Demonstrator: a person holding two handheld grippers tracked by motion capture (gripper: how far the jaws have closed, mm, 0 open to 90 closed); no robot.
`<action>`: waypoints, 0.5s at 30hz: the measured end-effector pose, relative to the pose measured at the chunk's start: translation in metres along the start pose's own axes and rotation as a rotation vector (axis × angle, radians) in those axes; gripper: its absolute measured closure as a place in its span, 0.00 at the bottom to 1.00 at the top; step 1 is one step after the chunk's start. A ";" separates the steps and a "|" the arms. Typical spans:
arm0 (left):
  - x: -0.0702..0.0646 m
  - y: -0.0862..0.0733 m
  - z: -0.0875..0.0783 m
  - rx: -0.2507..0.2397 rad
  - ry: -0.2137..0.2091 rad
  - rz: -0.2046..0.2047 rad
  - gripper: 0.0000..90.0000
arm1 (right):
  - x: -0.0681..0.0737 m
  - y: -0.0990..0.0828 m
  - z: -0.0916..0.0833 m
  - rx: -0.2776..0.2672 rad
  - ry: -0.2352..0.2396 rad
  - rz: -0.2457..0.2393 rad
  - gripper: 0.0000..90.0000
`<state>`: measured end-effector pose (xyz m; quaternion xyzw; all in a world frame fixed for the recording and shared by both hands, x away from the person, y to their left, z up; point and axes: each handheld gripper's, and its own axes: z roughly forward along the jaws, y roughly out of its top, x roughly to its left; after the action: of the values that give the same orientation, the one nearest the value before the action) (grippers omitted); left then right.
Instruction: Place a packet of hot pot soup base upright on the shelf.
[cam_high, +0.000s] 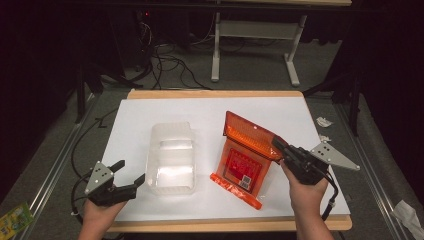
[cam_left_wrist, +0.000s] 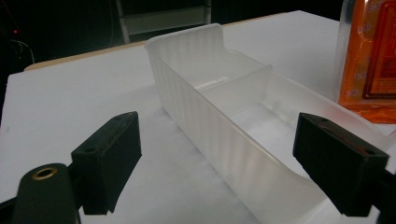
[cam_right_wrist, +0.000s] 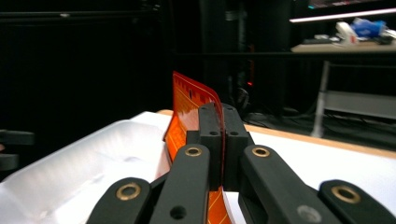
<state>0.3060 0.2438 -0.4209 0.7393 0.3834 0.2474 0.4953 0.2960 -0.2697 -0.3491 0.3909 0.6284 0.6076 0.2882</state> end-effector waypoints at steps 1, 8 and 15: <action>0.000 0.000 0.000 0.000 0.000 0.000 0.18 | 0.000 0.000 0.000 0.000 0.000 0.000 1.00; -0.008 0.004 -0.001 -0.012 -0.029 0.004 0.18 | 0.023 0.009 -0.003 -0.016 0.067 -0.048 1.00; -0.021 0.011 0.001 -0.016 -0.062 0.012 0.18 | 0.039 0.015 -0.007 -0.025 0.124 -0.058 1.00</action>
<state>0.2979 0.2241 -0.4105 0.7450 0.3615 0.2305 0.5110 0.2714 -0.2412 -0.3292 0.3304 0.6484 0.6300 0.2711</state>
